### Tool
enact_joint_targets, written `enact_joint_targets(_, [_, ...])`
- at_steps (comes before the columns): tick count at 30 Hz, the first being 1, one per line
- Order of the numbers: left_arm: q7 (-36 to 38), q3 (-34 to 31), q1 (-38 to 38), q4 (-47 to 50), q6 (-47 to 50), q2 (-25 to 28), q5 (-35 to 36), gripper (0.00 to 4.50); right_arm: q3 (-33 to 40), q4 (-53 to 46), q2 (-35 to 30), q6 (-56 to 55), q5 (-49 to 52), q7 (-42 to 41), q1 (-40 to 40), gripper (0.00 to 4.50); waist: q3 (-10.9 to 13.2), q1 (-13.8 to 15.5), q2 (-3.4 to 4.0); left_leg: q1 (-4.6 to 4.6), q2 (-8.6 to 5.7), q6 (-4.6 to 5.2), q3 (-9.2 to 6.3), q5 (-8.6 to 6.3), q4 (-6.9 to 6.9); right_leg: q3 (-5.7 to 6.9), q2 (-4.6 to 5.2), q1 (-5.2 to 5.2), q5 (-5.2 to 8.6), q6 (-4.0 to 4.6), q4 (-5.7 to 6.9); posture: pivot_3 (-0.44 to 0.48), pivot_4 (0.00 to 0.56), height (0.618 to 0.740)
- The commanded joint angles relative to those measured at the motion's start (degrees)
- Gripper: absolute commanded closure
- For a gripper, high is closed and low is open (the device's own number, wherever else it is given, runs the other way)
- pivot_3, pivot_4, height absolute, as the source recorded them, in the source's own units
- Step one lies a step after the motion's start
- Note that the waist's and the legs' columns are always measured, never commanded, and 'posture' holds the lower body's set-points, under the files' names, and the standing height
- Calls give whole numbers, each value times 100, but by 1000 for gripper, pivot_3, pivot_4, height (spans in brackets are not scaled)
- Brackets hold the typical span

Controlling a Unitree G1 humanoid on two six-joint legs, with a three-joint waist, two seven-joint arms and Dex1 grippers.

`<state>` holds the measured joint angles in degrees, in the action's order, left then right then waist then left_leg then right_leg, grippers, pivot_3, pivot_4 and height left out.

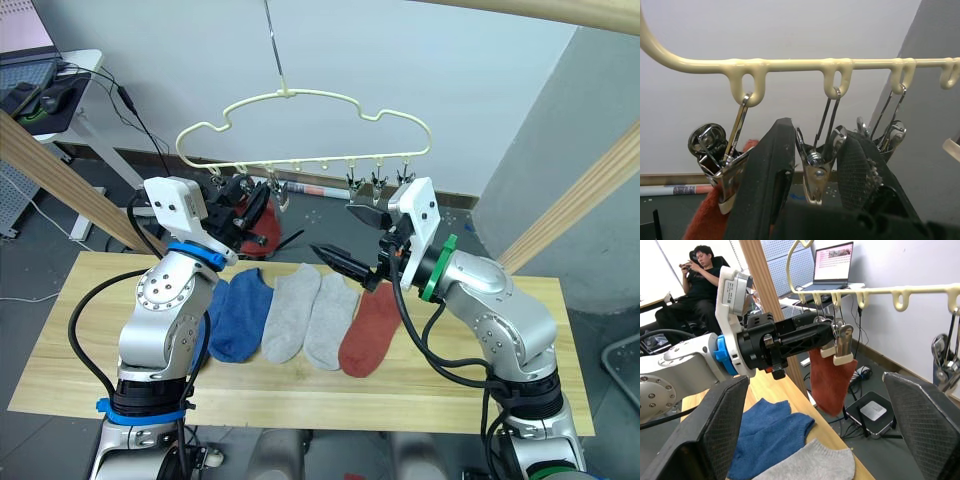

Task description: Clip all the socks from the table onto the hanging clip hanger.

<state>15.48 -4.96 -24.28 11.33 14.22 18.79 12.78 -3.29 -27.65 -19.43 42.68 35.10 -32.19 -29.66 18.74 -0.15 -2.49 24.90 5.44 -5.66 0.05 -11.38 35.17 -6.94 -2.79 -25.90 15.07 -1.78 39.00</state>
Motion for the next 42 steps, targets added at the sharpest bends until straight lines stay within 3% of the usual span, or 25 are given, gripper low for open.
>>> enact_joint_targets(1, [13, -56, -45, 174, -177, -16, -38, 2921, 87, -271, -10, -77, 140, 12, -28, 0, 0, 0, 0, 0, 0, 0, 0, 0, 0, 0, 0, 0, -1, 1, 0, -2, 342, 740])
enact_joint_targets(9, [44, -68, -63, 195, -202, -38, 8, 4326, -33, -246, -124, -26, -14, 43, 301, 0, 0, 1, 0, 0, 0, 0, -2, 0, 0, 2, 0, 2, 0, 1, 0, 0, 347, 740])
enact_joint_targets(17, [96, -68, 28, 261, -43, 35, 42, 4326, -952, 785, -727, -314, -1572, 411, 1251, 0, 0, 2, 0, -4, -1, -1, 0, 1, 3, 0, 2, 7, 12, -20, -1, 8, 354, 740])
enact_joint_targets(28, [224, -47, 68, 369, 115, 52, 102, 4326, -1538, 2646, 154, -849, -2757, 930, 1088, 0, 1, -22, 2, -10, 0, 1, 2, 2, 5, -3, -1, 10, 12, -21, 1, 20, 348, 740])
enact_joint_targets(35, [229, -72, 116, 454, 189, 45, 94, 4326, -1946, 3383, 148, -1387, -3482, 853, 1154, 0, 1, -15, 1, -13, 0, 2, 1, 2, 6, -2, 0, 14, 12, -21, 0, 36, 350, 740])
enact_joint_targets(38, [251, -114, 193, 514, 221, 84, 110, 4326, -1968, 3483, 10, -1660, -3630, 691, 1302, 548, 1, -12, 1, -22, 0, 2, -1, 2, 7, -1, 0, 24, 12, -22, 1, 42, 351, 740])
enact_joint_targets(42, [303, -171, 237, 545, 296, 131, 166, 4326, -2028, 3494, -206, -2021, -3791, 443, 1411, 1754, 1, -13, 1, -49, -2, 3, -2, 2, 6, -1, 0, 54, 13, -23, -4, 42, 351, 740])
